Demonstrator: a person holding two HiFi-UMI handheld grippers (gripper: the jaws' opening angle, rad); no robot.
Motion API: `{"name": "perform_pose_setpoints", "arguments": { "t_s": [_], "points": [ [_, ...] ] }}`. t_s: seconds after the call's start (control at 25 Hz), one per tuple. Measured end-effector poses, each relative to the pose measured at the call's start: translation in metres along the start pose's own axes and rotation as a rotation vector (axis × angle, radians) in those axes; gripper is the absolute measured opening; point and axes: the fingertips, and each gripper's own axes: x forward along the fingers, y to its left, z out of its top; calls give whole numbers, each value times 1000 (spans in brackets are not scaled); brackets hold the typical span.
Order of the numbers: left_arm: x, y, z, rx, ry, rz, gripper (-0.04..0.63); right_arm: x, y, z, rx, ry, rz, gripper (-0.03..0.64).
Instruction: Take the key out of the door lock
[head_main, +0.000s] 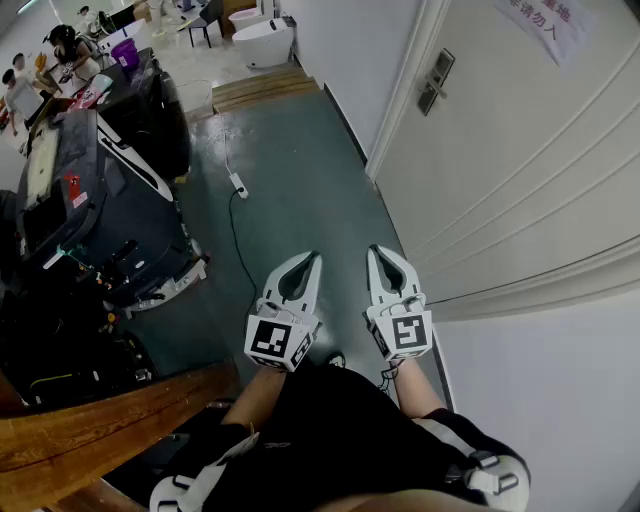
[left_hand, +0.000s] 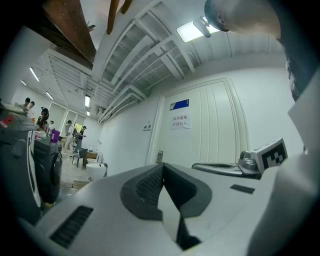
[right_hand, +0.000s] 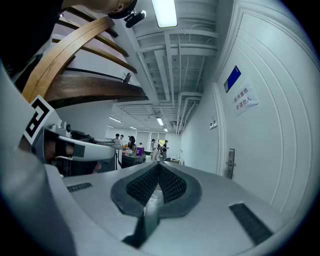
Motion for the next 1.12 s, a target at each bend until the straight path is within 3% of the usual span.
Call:
{"name": "perform_pose_setpoints", "arguments": {
  "t_s": [0.52, 0.68, 0.8, 1.12],
  "points": [
    [-7, 60, -2, -6, 10, 2, 23, 45, 33, -8, 66, -6, 19, 12],
    [-9, 82, -3, 2, 22, -5, 23, 58, 37, -17, 157, 1, -1, 135],
    [-8, 99, -7, 0, 42, -3, 23, 66, 35, -26, 187, 1, -33, 168],
    [13, 137, -12, -15, 60, 38, 23, 107, 26, -39, 193, 24, -16, 189]
  ]
}}
